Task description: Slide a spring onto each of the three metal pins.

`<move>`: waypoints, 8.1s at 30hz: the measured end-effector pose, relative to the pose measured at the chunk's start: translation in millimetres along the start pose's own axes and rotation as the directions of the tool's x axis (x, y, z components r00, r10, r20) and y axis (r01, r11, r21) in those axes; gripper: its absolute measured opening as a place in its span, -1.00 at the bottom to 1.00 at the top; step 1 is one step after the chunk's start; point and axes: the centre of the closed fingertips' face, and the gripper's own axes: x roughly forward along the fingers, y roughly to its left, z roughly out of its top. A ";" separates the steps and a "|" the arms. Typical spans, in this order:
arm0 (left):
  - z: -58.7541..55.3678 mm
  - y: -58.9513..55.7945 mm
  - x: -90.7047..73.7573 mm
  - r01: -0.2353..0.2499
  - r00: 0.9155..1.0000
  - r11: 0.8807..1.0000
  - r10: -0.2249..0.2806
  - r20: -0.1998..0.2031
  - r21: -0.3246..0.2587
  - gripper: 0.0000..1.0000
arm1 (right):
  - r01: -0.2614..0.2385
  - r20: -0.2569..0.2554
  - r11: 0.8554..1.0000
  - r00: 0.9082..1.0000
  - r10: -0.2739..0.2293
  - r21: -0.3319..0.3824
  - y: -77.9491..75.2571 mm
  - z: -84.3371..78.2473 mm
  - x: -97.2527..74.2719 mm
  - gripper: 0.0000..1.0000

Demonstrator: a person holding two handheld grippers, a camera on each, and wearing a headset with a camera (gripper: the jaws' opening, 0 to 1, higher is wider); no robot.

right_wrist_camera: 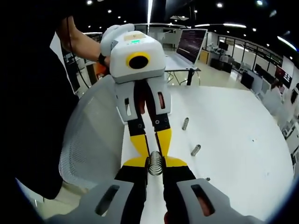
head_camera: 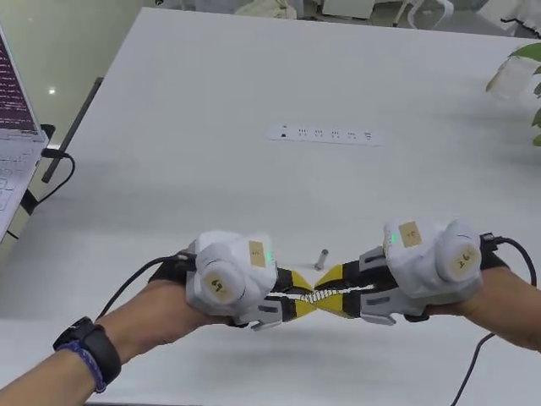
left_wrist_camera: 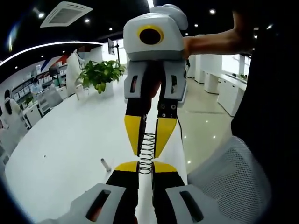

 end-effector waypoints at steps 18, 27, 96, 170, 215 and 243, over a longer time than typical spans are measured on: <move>17.4 4.9 -4.1 -0.011 0.998 1.000 0.012 0.067 -0.023 -0.97 | -0.075 -0.083 0.991 0.994 0.066 -0.114 -4.4 7.3 -8.0 -0.82; 25.0 5.6 -2.8 -0.010 0.994 0.999 0.014 0.105 -0.046 -0.97 | -0.121 -0.135 0.982 0.986 0.102 -0.145 -4.9 8.4 -14.2 -0.83; -63.6 25.5 -59.7 -0.242 0.968 0.927 0.249 -0.012 -0.288 -0.55 | -0.070 -0.312 0.996 0.949 0.050 -0.053 -36.9 -68.9 -12.8 -0.84; -138.0 35.7 -170.2 -0.495 0.857 0.728 0.497 -0.133 -0.474 -0.09 | -0.049 -0.493 0.996 0.870 0.004 -0.078 -124.1 -103.7 26.9 -0.83; -149.9 34.2 -182.2 -0.517 0.843 0.696 0.517 -0.152 -0.498 -0.11 | -0.118 -0.540 0.986 0.841 0.038 -0.115 -128.3 -101.5 49.2 -0.83; -151.5 35.6 -187.5 -0.525 0.836 0.687 0.526 -0.156 -0.503 -0.11 | -0.149 -0.572 0.979 0.819 0.045 -0.136 -127.4 -107.9 65.1 -0.83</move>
